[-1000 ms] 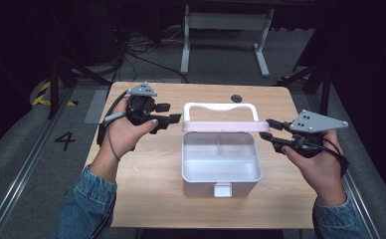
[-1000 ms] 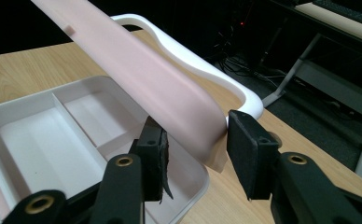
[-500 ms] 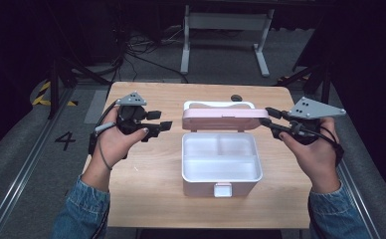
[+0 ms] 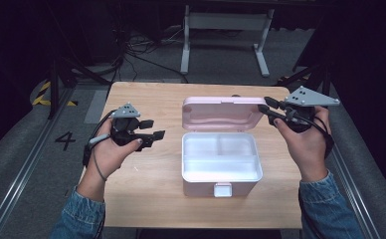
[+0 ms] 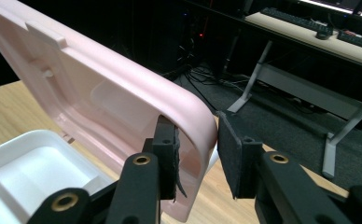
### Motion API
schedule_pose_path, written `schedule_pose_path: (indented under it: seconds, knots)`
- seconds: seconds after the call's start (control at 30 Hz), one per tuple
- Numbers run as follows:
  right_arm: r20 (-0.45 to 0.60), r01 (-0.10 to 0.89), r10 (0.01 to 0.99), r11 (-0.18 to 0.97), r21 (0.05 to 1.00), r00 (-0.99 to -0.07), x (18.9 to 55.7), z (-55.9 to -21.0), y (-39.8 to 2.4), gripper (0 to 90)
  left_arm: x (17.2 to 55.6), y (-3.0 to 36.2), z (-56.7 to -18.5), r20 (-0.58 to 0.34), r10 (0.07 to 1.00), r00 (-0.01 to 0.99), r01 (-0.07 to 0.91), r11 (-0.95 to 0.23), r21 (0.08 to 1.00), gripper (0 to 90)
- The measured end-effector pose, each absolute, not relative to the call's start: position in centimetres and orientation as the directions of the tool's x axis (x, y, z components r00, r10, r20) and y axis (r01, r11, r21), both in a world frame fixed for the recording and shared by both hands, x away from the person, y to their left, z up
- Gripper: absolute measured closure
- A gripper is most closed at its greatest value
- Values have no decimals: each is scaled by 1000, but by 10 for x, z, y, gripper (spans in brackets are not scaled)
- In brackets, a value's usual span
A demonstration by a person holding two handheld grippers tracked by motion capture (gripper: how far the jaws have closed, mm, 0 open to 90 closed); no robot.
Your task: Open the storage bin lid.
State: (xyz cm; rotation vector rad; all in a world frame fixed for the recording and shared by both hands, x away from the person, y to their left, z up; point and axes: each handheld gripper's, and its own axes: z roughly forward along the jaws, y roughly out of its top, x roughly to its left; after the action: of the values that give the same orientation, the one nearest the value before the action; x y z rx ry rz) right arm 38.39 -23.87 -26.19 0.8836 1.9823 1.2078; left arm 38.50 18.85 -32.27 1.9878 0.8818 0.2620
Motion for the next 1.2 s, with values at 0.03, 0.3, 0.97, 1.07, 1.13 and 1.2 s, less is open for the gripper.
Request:
schedule_pose_path:
  seconds: [0.03, 0.3, 0.97, 1.07, 1.13, 1.2]
  knots:
    - [-174, 214, 810, 344, 914, -560, 385, -262, -238, 710, 385, 189, -323, -152, 672, 724, 476, -328, 816, 415]
    - [-171, 225, 838, 326, 918, -517, 396, -264, -234, 748, 386, 190, -328, -161, 674, 721, 481, -318, 817, 416]
    - [-128, 288, 890, 273, 918, -437, 424, -279, -228, 824, 387, 195, -338, -189, 674, 714, 490, -289, 822, 417]
    - [-118, 295, 894, 264, 918, -432, 429, -280, -228, 828, 388, 195, -340, -194, 673, 714, 495, -288, 820, 417]
    - [-119, 301, 895, 267, 915, -431, 433, -280, -228, 828, 388, 196, -341, -195, 672, 714, 494, -285, 821, 417]
    - [-102, 316, 898, 255, 914, -428, 438, -281, -228, 830, 389, 197, -341, -199, 673, 713, 492, -278, 825, 417]
